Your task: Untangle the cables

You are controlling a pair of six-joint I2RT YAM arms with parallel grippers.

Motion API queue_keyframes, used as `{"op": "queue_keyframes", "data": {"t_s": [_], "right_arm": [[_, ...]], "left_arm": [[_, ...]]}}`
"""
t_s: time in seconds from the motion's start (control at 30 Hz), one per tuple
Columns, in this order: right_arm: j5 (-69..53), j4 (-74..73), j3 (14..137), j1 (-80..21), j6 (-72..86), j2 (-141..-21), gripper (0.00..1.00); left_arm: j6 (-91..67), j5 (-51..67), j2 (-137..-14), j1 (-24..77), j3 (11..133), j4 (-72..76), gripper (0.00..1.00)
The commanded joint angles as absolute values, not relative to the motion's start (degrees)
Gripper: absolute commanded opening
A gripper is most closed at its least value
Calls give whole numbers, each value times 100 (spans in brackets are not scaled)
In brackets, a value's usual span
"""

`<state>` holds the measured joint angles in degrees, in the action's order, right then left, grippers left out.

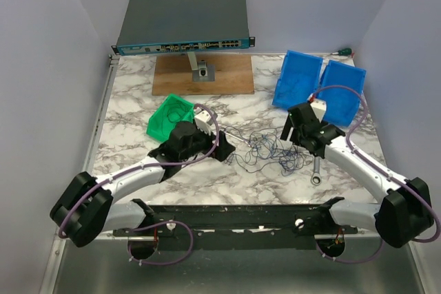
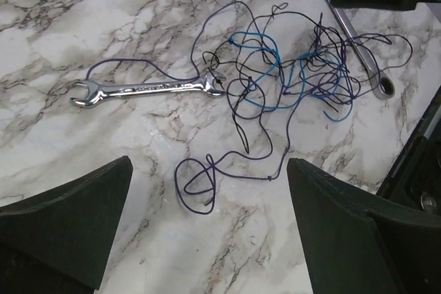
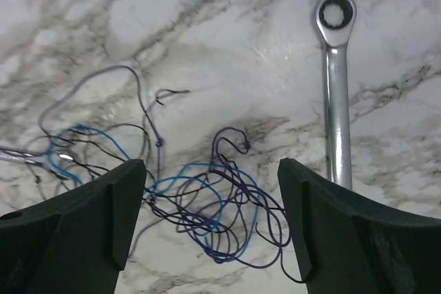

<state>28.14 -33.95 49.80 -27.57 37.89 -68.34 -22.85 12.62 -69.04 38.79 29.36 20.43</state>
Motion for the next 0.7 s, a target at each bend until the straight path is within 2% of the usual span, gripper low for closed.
{"op": "queue_keyframes", "data": {"t_s": [0.0, 0.07, 0.23, 0.3, 0.37, 0.4, 0.43, 0.57, 0.67], "right_arm": [[2145, -3051, 4429, -2699, 3694, -7069, 86], [1871, -2781, 4285, -2698, 3692, -7332, 85], [1382, -2406, 4261, -2697, 3657, -7577, 63], [1187, -2332, 4293, -2697, 3598, -7527, 43], [852, -2279, 4368, -2698, 3460, -7505, 16], [594, -2264, 4412, -2697, 3431, -7501, 6], [341, -2239, 4465, -2698, 3421, -7497, 1], [-1118, -1691, 4398, -2757, 3726, -7141, 1], [-1700, -1399, 4476, -2990, 4033, -6888, 1]], "left_arm": [[-2145, 1622, -6862, 3993, 2965, 1945, 98], [-2151, 1604, -6723, 3991, 2875, 2042, 98], [-2140, 1524, -6444, 3995, 2655, 2236, 98], [-2128, 1462, -6337, 3994, 2588, 2280, 98], [-2110, 1422, -6248, 3992, 2538, 2307, 98], [-2109, 1407, -6209, 3998, 2513, 2326, 98], [-2109, 1390, -6169, 3996, 2490, 2353, 98], [-2110, 1258, -6041, 3991, 2414, 2379, 98], [-2103, 1247, -5953, 3993, 2325, 2480, 98]]}}
